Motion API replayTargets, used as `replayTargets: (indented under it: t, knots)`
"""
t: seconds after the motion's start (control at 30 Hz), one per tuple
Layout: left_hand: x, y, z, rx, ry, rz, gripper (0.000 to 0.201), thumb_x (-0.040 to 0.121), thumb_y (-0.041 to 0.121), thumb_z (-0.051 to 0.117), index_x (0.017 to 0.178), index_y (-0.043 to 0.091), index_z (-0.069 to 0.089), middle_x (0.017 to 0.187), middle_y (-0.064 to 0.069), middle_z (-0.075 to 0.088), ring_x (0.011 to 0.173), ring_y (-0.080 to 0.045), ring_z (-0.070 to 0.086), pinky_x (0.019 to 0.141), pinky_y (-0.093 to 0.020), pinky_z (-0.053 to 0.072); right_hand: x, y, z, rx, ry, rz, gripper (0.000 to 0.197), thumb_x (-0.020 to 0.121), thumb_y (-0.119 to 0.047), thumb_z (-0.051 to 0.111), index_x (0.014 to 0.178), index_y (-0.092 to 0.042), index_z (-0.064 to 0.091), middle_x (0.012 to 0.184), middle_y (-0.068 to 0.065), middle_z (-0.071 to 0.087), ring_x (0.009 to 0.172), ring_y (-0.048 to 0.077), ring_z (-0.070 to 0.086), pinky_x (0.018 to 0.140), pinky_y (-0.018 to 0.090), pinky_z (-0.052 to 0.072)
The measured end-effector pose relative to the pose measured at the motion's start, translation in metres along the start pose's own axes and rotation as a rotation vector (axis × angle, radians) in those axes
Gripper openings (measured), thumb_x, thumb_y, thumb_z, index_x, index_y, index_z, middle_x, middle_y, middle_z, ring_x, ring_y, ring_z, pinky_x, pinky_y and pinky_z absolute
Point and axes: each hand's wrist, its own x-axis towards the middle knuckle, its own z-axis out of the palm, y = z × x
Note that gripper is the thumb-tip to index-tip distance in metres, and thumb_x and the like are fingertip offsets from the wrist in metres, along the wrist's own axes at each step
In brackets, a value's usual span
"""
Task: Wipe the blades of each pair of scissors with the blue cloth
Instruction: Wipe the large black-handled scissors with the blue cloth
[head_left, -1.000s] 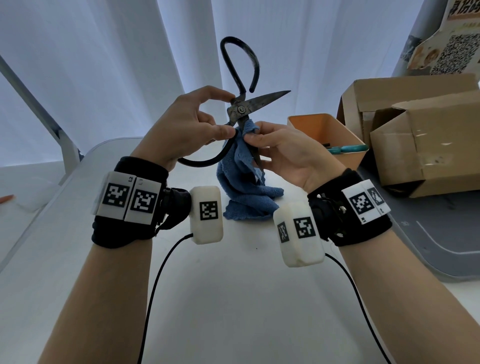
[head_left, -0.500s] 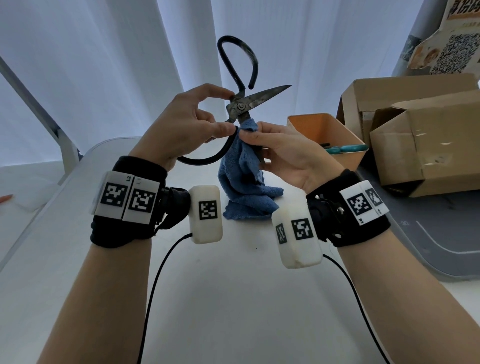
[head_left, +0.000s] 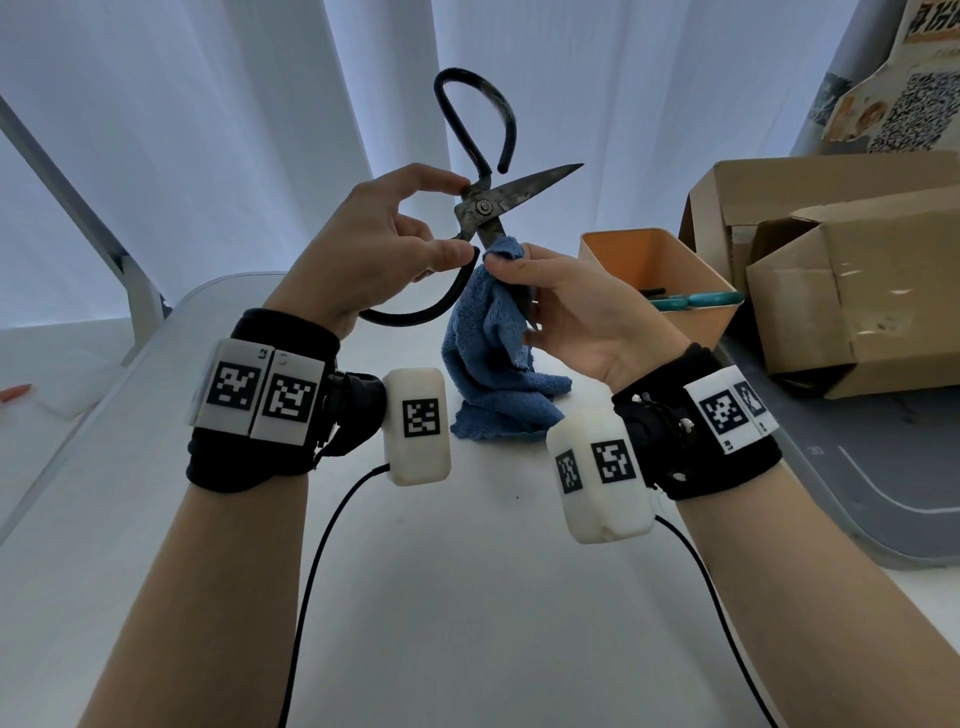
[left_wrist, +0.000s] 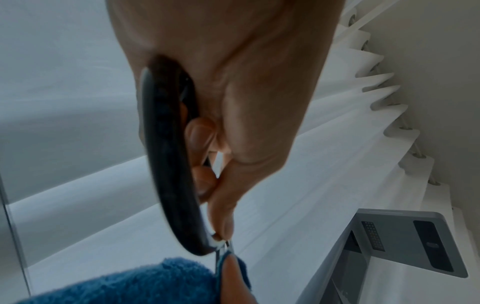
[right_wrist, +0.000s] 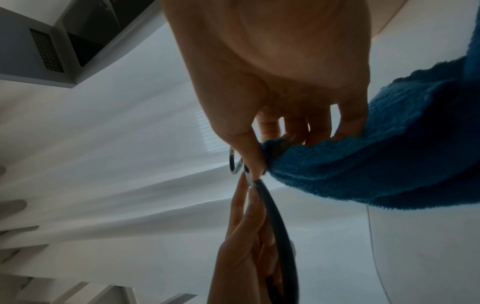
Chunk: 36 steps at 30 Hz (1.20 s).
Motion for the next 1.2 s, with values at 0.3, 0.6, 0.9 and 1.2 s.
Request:
replayTargets:
  t: [0.3,0.6,0.9,1.2]
  knots:
    - [0.0,-0.002,-0.004,-0.009,0.014,-0.007,0.046,0.085,0.019,0.076,0.125,0.036,0.061,0.053,0.006,0.049,0.054,-0.007,0.047,0.071,-0.025,0.041,-0.004,-0.004,0.002,0.006,0.006,-0.011,0.023,0.093,-0.016,0.066,0.077,-0.019,0.049,0.078,-0.001,0.057,0.073,0.011,0.056,0.072,0.028,0.044]
    - [-0.002,-0.004,-0.018,-0.015,0.068,-0.013,0.044,0.087,0.019,0.075,0.125,0.036,0.061,0.061,-0.004,0.05,0.055,-0.004,0.05,0.068,-0.02,0.042,-0.005,-0.011,-0.007,0.147,0.334,-0.115,0.025,0.097,-0.035,0.063,0.101,-0.01,0.067,0.091,0.002,0.073,0.085,0.015,0.071,0.079,0.03,0.06]
    - [-0.003,-0.005,-0.017,0.003,0.053,-0.031,0.044,0.086,0.02,0.075,0.124,0.037,0.062,0.063,-0.004,0.051,0.058,-0.007,0.05,0.07,-0.024,0.041,-0.006,-0.014,-0.003,-0.176,0.403,-0.247,0.026,0.105,-0.033,0.048,0.11,-0.015,0.066,0.107,0.007,0.071,0.099,0.024,0.07,0.084,0.035,0.06]
    - [-0.003,-0.004,-0.017,0.012,0.053,-0.047,0.043,0.087,0.019,0.075,0.124,0.037,0.062,0.059,0.001,0.051,0.053,-0.004,0.049,0.067,-0.023,0.039,-0.012,-0.019,-0.001,-0.169,0.451,-0.039,0.042,0.098,-0.05,0.05,0.079,-0.015,0.061,0.062,0.001,0.066,0.067,0.018,0.066,0.076,0.034,0.055]
